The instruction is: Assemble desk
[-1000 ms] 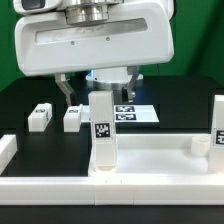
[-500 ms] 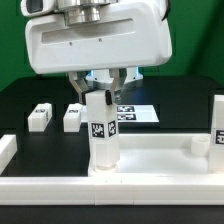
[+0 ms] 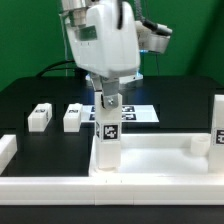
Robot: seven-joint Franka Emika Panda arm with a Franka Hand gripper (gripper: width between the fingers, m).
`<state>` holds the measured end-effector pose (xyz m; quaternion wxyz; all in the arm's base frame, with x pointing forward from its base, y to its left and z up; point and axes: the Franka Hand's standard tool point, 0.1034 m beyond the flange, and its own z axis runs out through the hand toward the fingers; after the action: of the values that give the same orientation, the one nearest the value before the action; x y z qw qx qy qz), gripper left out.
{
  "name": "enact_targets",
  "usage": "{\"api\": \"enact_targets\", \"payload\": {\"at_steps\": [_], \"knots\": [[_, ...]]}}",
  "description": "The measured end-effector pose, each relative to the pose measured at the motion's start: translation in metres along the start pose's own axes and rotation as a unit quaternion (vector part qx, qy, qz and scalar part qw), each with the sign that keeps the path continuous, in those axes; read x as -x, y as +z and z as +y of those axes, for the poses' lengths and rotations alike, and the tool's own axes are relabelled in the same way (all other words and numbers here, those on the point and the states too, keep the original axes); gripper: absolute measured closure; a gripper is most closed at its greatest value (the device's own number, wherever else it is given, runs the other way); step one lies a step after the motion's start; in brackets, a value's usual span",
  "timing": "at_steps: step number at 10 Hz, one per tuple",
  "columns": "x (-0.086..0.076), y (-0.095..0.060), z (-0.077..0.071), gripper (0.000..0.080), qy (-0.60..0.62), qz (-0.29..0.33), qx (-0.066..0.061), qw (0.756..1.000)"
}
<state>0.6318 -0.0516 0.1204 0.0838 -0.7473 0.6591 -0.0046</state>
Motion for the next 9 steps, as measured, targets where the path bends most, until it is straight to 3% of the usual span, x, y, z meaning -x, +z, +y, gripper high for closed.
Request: {"api": "enact_targets", "payload": {"at_steps": [1,2,4,5,6,7,8,9], "knots": [[0.0055,0.0015,-0.0033,0.0508,0.134,-0.013,-0.012,0.991],[0.0076,0.0031,-0.0035,0.0508,0.191,-0.015,-0.027,0.981],[0.0078,0.0031,-0.004,0.0488,0.191,-0.014,-0.029,0.981],[0.0074,0.0034,-0.0036,0.0488,0.133,-0.01,-0.028,0.991],[0.0068,0.0034,-0.0032,0.0295,0.03,-0.001,-0.025,0.999],[0.0058,0.0054,-0.0028,0.0295,-0.066,0.003,-0.025,0.998],[0.0069,0.0086,-0.0015,0.0181,-0.143,0.003,-0.022,0.989],[0.0065,0.0083,-0.0016,0.0157,-0.159,0.004,-0.022,0.987]]}}
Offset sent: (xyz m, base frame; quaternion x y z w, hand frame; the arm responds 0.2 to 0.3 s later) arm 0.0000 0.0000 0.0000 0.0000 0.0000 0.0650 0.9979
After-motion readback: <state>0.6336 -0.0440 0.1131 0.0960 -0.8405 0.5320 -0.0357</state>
